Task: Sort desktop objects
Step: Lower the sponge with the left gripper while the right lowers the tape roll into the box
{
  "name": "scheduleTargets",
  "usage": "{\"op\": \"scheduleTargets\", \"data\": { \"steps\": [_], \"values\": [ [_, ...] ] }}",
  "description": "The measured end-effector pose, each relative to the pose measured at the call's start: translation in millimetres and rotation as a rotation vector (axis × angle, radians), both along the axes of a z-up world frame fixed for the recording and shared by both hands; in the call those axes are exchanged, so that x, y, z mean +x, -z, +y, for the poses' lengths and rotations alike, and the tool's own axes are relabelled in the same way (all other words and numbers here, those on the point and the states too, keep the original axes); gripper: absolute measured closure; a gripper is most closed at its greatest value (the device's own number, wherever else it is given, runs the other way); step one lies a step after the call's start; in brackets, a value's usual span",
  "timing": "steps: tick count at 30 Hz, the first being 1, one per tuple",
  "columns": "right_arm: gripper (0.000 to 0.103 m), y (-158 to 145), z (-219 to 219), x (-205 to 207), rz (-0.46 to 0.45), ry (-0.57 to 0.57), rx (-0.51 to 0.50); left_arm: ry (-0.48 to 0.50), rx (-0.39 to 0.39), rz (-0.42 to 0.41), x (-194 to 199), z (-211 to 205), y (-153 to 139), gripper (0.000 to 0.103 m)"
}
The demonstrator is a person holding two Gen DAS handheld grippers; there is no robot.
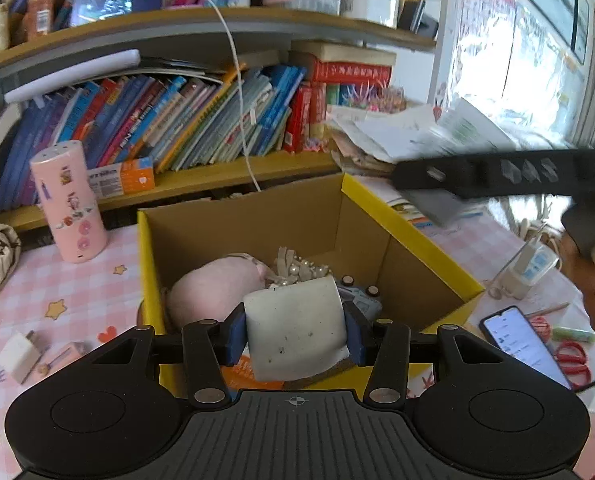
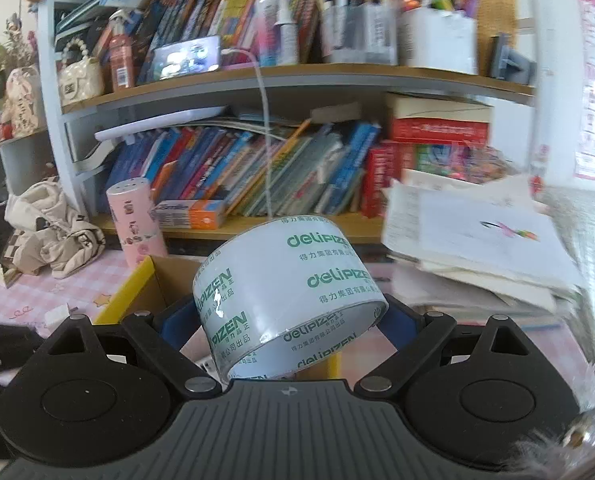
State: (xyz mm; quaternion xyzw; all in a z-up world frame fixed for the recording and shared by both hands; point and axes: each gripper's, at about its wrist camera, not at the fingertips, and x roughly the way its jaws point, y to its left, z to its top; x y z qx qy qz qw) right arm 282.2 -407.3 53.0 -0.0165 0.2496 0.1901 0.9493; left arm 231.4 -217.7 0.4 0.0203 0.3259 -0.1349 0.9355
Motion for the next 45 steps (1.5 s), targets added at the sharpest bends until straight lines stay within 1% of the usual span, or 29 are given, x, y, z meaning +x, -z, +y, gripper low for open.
{"op": "scheduleTargets", "data": {
  "steps": [3,5,8,13,19,24,28,34,37,39,41,43,45],
  "values": [
    [0.01,3,18,24,0.004,-0.091,-0.055,0.012,0.026,0.014,11,-13,6,0.056],
    [0.01,7,32,41,0.012,-0.154,-0.13,0.021,0.04,0.027,17,-19,10,0.056],
    [0.01,16,49,64,0.029,-0.229,-0.238,0.013,0.034,0.059,24,-22,16,0.056],
    [0.01,41,66,91,0.117,-0.332,-0.346,0.012,0.033,0.087,30,-26,22,0.056],
    [0.01,73,83,104,0.207,-0.429,-0.462,0.014,0.034,0.128,38,-29,28,0.056],
    [0.01,86,88,110,0.248,-0.479,-0.505,0.007,0.011,0.168,44,-27,32,0.055],
    [0.01,89,87,115,0.282,-0.48,-0.508,0.008,0.0,0.187,48,-27,35,0.054],
    [0.01,89,89,116,0.283,-0.489,-0.523,-0.004,0.001,0.195,48,-26,33,0.052],
    [0.01,89,90,116,0.281,-0.483,-0.525,-0.017,0.018,0.177,45,-26,30,0.041],
    [0.009,89,89,116,0.279,-0.477,-0.526,-0.02,0.024,0.165,43,-25,27,0.028],
    [0.008,88,89,116,0.276,-0.47,-0.524,-0.018,0.026,0.153,39,-25,24,0.026],
    [0.006,87,87,115,0.271,-0.459,-0.52,-0.014,0.035,0.14,35,-26,20,0.022],
    [0.006,85,86,114,0.268,-0.448,-0.513,-0.011,0.046,0.127,31,-27,17,0.021]
  ]
}}
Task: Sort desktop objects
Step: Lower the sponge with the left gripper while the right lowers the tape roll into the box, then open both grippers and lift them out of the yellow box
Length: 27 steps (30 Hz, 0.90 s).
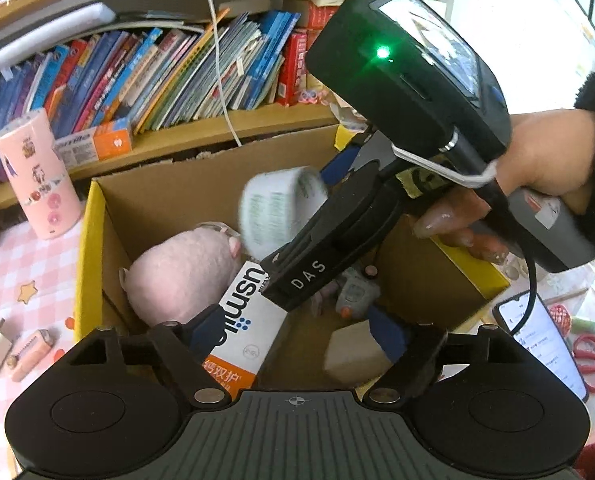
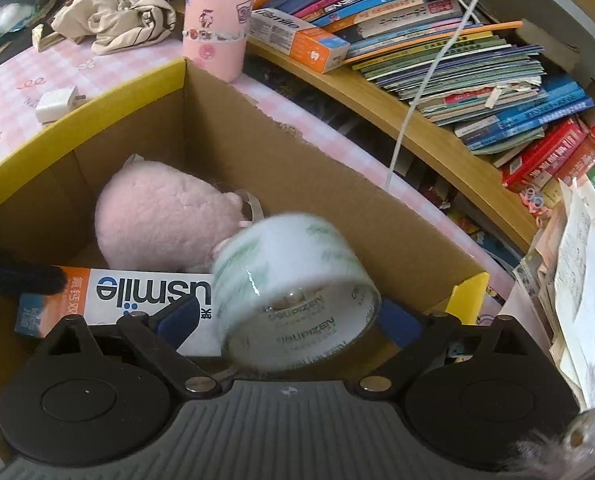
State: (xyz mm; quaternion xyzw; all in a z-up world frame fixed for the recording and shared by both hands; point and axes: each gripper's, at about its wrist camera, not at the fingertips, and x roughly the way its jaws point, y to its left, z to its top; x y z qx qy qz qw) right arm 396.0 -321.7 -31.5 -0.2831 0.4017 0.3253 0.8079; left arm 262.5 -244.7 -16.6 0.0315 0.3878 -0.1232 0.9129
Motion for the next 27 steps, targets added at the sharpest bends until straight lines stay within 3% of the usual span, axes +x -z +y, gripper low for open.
{"op": "scheduleTargets", "data": {
  "steps": [10,21,27],
  "values": [
    [0.006,-22,-18,-20,-0.016,0.034,0.096,-0.007,0.022,-0.086,-31,-1,-18,0.016],
    [0.005,-45,-34,-63,-0.048,0.048,0.186,-0.097,0.024,-0.136,-71,23,-32,0.016],
    [0.005,-56,-45,-89,-0.095,0.108,0.278,-0.177,0.029,-0.155,-93,32,-32,0.015]
  ]
}}
